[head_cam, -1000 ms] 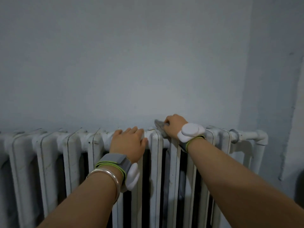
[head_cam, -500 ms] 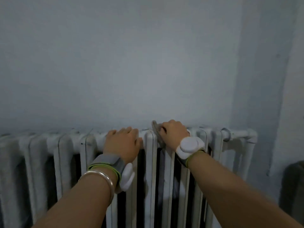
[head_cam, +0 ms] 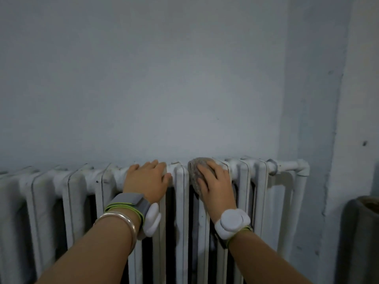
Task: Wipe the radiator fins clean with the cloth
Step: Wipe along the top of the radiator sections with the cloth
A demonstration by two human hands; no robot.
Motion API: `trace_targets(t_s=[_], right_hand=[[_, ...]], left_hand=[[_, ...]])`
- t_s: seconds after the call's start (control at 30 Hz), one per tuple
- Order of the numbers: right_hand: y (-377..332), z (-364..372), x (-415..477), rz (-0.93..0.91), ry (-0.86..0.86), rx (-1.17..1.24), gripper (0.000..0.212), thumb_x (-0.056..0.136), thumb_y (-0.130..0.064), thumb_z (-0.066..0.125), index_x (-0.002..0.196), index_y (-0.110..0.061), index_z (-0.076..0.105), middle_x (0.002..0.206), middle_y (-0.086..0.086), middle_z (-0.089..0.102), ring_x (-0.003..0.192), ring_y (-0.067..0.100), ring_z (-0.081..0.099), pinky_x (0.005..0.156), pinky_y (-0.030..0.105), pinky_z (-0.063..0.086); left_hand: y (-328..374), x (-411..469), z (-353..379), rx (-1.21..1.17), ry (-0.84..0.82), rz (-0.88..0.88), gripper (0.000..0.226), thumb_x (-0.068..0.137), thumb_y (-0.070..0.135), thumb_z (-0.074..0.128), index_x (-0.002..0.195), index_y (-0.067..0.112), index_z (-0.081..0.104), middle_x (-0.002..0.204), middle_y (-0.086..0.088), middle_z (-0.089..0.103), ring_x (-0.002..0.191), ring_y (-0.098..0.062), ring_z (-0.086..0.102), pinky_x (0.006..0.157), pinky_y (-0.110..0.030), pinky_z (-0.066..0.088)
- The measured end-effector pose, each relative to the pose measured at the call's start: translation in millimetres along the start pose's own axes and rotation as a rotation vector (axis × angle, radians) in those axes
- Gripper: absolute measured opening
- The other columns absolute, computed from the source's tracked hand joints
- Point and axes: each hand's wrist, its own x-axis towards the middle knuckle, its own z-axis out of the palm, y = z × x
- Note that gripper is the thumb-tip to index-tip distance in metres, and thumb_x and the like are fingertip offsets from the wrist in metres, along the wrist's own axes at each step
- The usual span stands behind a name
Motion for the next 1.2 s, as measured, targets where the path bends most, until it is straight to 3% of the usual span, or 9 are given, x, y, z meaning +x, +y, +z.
trace_targets(t_s=[0.2, 0.3, 0.4, 0.6, 0.7, 0.9, 1.03, 1.1, 1.2], right_hand=[[0.7, -0.3, -30.1, 0.099, -0.021, 0.097, 0.026, 0.086, -0.006, 0.064, 0.111, -0.012, 0.062, 0.126, 0.011, 0.048, 0.11, 0.025, 0.054, 0.084, 0.03, 0.049], [7.3, 3.1, -51.6, 0.119, -0.128, 0.074, 0.022, 0.089, -0.014, 0.058, 0.11, -0.023, 0.054, 0.125, 0.0, 0.04, 0.104, 0.014, 0.051, 0.083, 0.025, 0.05], [9.9, 5.5, -70.5, 0.203, -0.248, 0.144, 0.014, 0.094, -0.017, 0.049, 0.105, -0.024, 0.054, 0.118, -0.007, 0.038, 0.102, 0.008, 0.048, 0.081, 0.006, 0.037], [14.2, -9.4, -82.5, 0.065, -0.362, 0.189, 0.02, 0.089, -0.015, 0.048, 0.093, -0.034, 0.05, 0.094, -0.02, 0.035, 0.088, -0.01, 0.044, 0.07, 0.004, 0.036], [11.7, -19.9, -69.3, 0.13, -0.277, 0.21, 0.017, 0.087, -0.02, 0.054, 0.101, -0.028, 0.059, 0.096, -0.011, 0.046, 0.083, 0.001, 0.051, 0.071, 0.018, 0.046], [-22.1, -39.7, -7.0, 0.165, -0.026, 0.295, 0.021, 0.084, -0.009, 0.062, 0.102, -0.02, 0.063, 0.1, -0.005, 0.051, 0.087, 0.0, 0.051, 0.076, -0.001, 0.033], [-38.2, -28.2, 39.4, 0.154, -0.031, 0.249, 0.024, 0.084, -0.014, 0.06, 0.108, -0.018, 0.063, 0.105, 0.002, 0.053, 0.096, 0.018, 0.054, 0.08, 0.016, 0.038], [-44.3, -19.8, 59.3, 0.145, -0.087, 0.201, 0.025, 0.087, -0.016, 0.057, 0.111, -0.016, 0.062, 0.109, 0.007, 0.054, 0.1, 0.025, 0.053, 0.082, 0.027, 0.042], [-48.1, -2.9, 81.5, 0.134, -0.206, 0.091, 0.026, 0.092, -0.018, 0.05, 0.115, -0.013, 0.059, 0.112, 0.013, 0.054, 0.104, 0.031, 0.05, 0.087, 0.035, 0.043]], left_hand=[[-2.6, -3.0, 5.2, 0.02, 0.07, 0.019, 0.082, 0.075, 0.054, -0.01, 0.136, 0.028, 0.039, 0.141, 0.007, 0.045, 0.13, -0.011, 0.041, 0.109, -0.033, 0.023], [-3.1, -2.6, 6.6, 0.006, 0.082, 0.019, 0.08, 0.077, 0.056, -0.006, 0.136, 0.027, 0.04, 0.141, 0.005, 0.045, 0.131, -0.013, 0.04, 0.109, -0.035, 0.022], [-4.2, -4.0, 5.4, -0.007, 0.07, 0.033, 0.08, 0.078, 0.056, -0.004, 0.135, 0.024, 0.041, 0.14, 0.003, 0.047, 0.129, -0.015, 0.043, 0.109, -0.036, 0.023], [-9.2, -5.2, 6.1, 0.024, 0.06, 0.075, 0.07, 0.087, 0.055, 0.006, 0.139, 0.019, 0.035, 0.143, 0.001, 0.043, 0.131, -0.017, 0.04, 0.113, -0.036, 0.018], [-14.4, -13.4, 5.5, -0.042, 0.148, 0.083, 0.084, 0.077, 0.056, -0.006, 0.135, 0.021, 0.042, 0.14, 0.003, 0.047, 0.135, -0.016, 0.037, 0.114, -0.038, 0.017], [-31.8, -23.3, 11.6, -0.059, 0.228, 0.002, 0.066, 0.091, 0.055, 0.01, 0.136, 0.022, 0.046, 0.147, -0.001, 0.041, 0.14, -0.021, 0.031, 0.114, -0.045, 0.023], [-41.3, -19.4, 11.9, -0.091, 0.175, -0.068, 0.054, 0.099, 0.044, 0.019, 0.139, 0.016, 0.041, 0.147, -0.006, 0.04, 0.136, -0.024, 0.037, 0.112, -0.04, 0.026], [-44.2, -17.4, 15.6, -0.112, 0.195, -0.041, 0.057, 0.094, 0.039, 0.019, 0.118, 0.008, 0.059, 0.122, -0.013, 0.06, 0.11, -0.031, 0.059, 0.095, -0.042, 0.044], [-47.9, -17.2, 17.4, -0.096, 0.178, -0.066, 0.047, 0.089, 0.031, 0.025, 0.096, 0.007, 0.065, 0.097, -0.012, 0.066, 0.082, -0.031, 0.065, 0.074, -0.039, 0.053]])
